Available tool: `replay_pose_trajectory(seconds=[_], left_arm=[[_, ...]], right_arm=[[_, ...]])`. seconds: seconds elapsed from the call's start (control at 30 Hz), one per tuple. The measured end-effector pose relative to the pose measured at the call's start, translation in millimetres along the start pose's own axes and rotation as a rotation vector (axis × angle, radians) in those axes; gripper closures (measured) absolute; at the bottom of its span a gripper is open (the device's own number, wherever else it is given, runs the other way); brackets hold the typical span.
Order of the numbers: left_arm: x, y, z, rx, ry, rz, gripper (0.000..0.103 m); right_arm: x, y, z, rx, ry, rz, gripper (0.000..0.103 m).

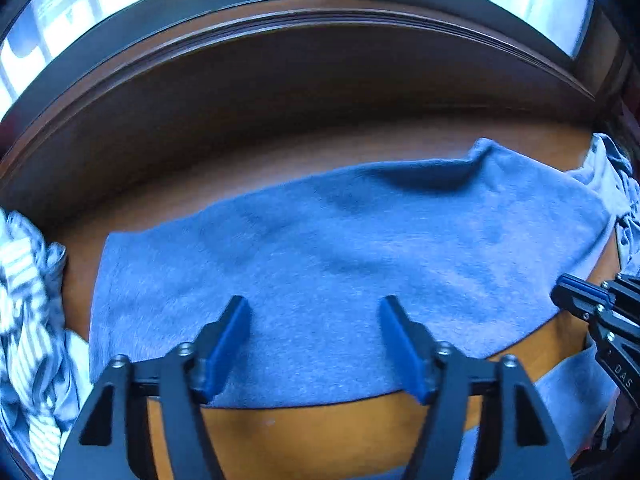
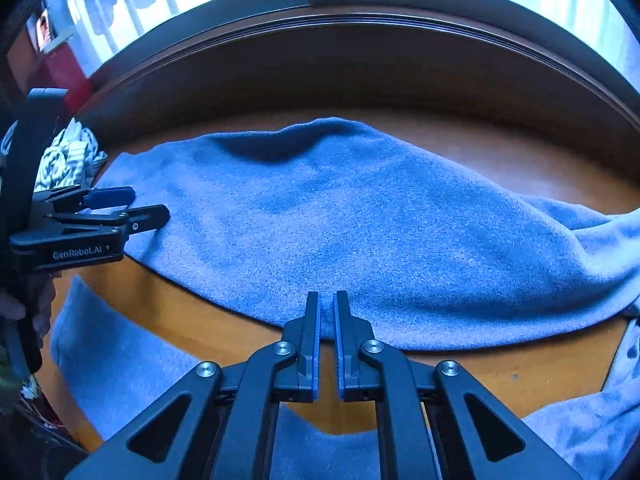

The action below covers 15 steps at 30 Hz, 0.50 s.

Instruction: Fold clothes

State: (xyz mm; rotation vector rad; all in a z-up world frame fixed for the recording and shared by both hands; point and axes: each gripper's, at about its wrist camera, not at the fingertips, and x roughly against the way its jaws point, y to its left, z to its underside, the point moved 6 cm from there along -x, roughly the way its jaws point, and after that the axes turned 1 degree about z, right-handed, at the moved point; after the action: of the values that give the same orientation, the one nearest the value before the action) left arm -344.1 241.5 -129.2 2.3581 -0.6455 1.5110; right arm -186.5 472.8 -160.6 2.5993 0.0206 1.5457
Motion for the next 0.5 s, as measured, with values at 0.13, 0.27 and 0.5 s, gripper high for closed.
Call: replay_pose_trajectory(seconds=[0.13,0.27,0.5], left_arm=[[4,11,6,0.005,0.008,-0.013,0.030],[17,3,14,-0.059,-0.011,0.023,0.032],[30,-30,27,-0.209,-0.046,0.098,0.032]], right_arm=[[9,-16,4,-0.046,0.008,-0.005,0.094],[42,-49,18,-0.167,-0.061,0.067,0.074],[48,-122,33,-0.544,-0.139,0.138,0.054]])
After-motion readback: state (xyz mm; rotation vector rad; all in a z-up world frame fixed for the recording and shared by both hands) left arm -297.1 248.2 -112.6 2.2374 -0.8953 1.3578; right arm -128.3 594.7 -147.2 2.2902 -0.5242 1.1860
